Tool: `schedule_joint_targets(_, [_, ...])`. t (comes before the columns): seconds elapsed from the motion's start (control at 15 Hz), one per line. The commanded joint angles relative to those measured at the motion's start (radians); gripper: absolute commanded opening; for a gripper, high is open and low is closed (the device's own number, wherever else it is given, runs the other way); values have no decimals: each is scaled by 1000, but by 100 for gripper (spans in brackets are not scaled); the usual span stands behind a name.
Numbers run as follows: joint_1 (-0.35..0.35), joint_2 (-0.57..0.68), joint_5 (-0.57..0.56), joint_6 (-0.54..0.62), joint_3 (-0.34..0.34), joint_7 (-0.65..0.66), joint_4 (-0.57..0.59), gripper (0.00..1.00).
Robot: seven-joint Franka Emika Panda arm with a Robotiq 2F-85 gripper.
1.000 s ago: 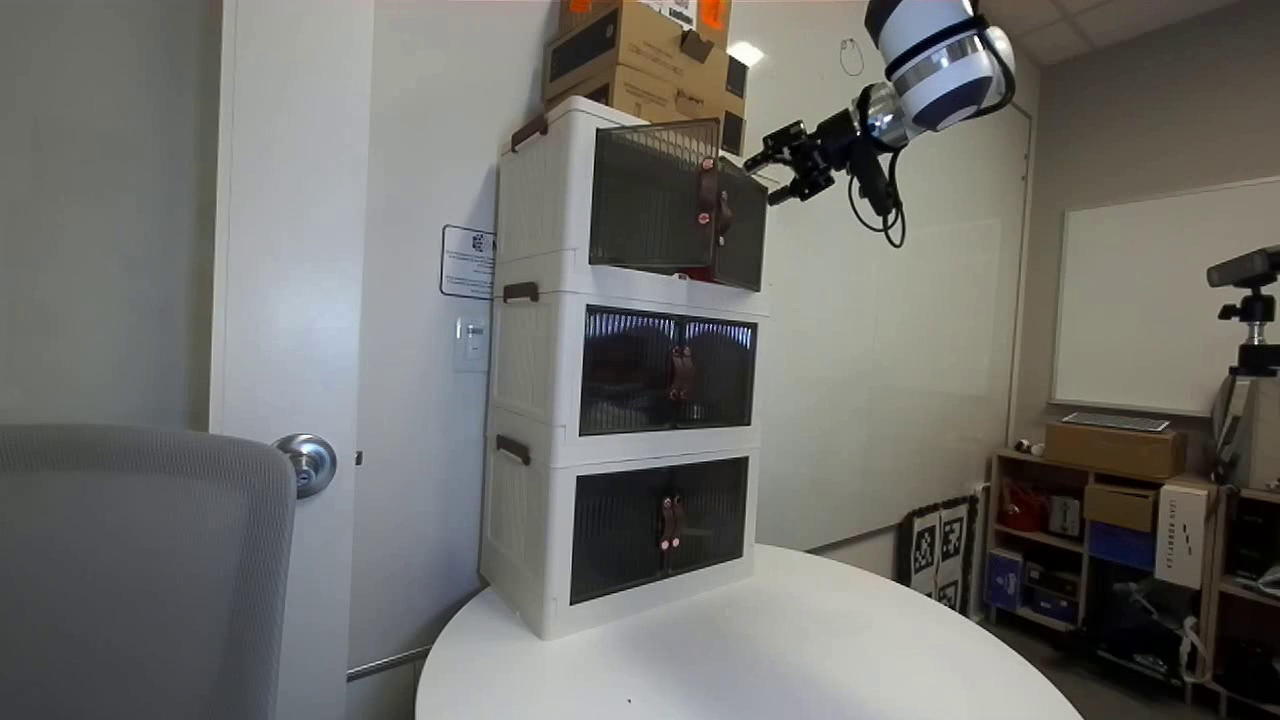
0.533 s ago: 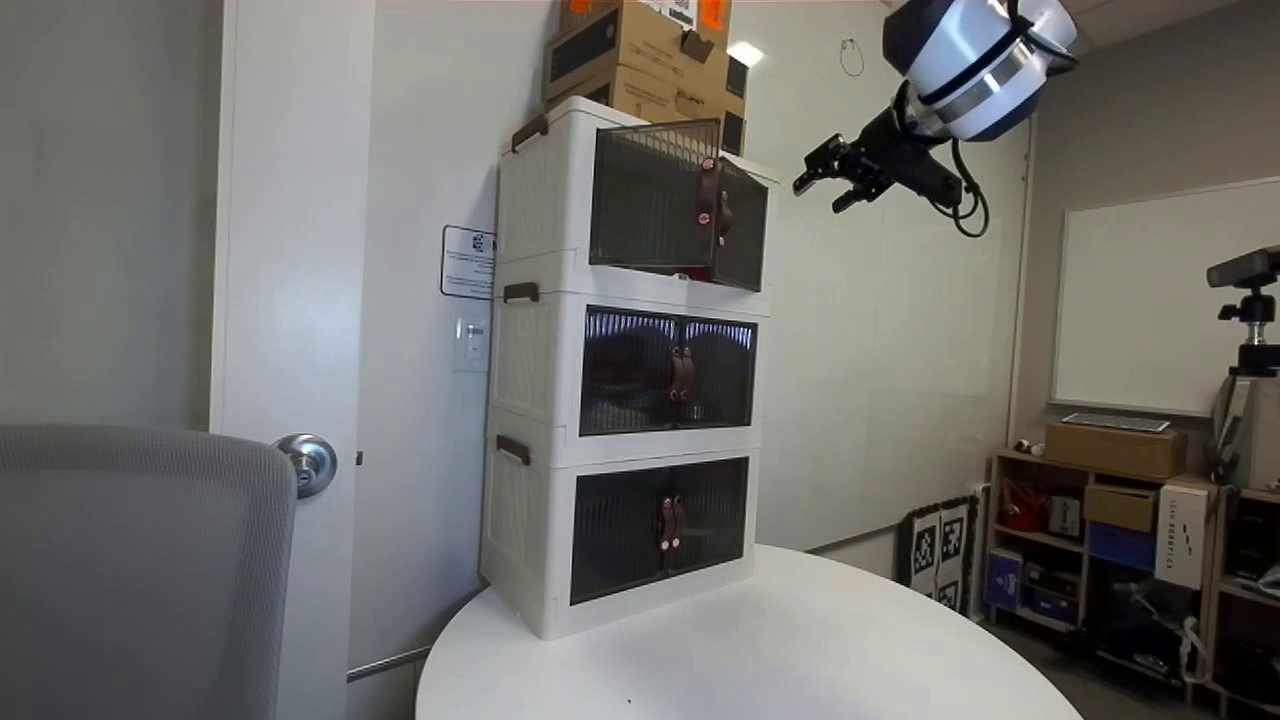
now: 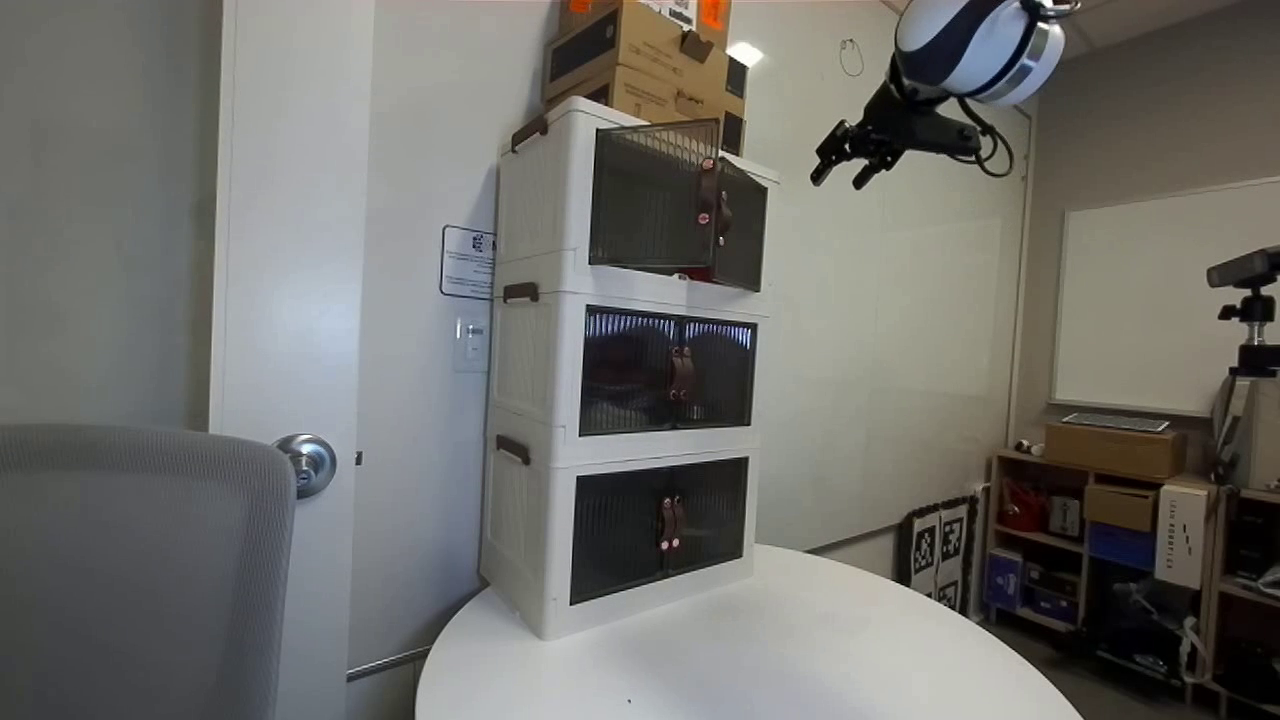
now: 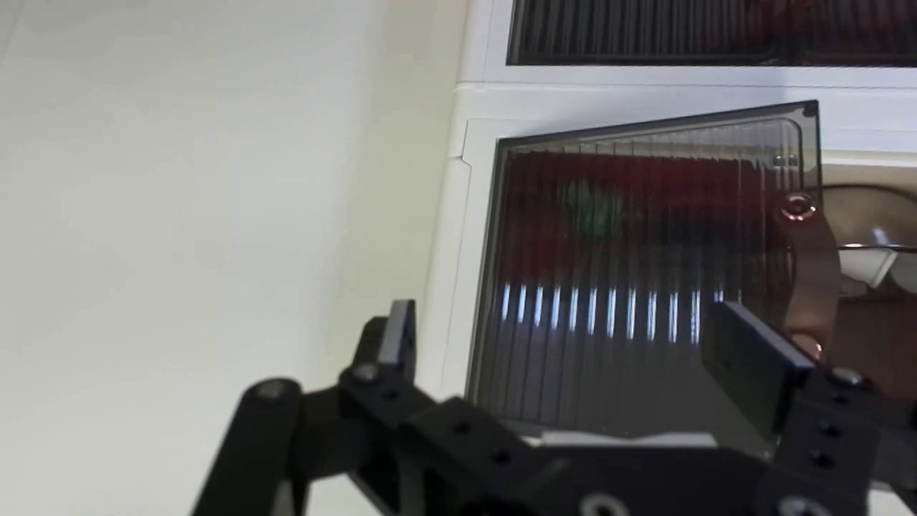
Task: Open the doors of the topmost shelf
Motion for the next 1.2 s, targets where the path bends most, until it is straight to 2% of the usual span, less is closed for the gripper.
schedule_joint_targets(0.0, [226, 123, -184, -193, -157, 84, 255, 100])
schedule_joint_targets(0.13, [372, 171, -172, -290, -256, 72, 367, 100])
schedule_joint_targets(0.2, [418, 198, -155, -322, -290, 67, 420, 100])
schedule_joint_targets(0.27, [459, 225, -140, -375, -320, 76, 473, 100])
schedule_joint_targets(0.47, [545, 317, -187, -480, -387, 137, 624, 100])
schedule_joint_targets(0.67, [601, 414, -226, -510, -438, 223, 767, 100])
schedule_joint_targets(0.8, [624, 475, -204, -520, -456, 256, 856, 100])
schedule_joint_targets(1.07, [642, 584, -120, -594, -448, 272, 1019, 100])
schedule_joint_targets(1.13, [631, 616, -121, -621, -424, 283, 1071, 100])
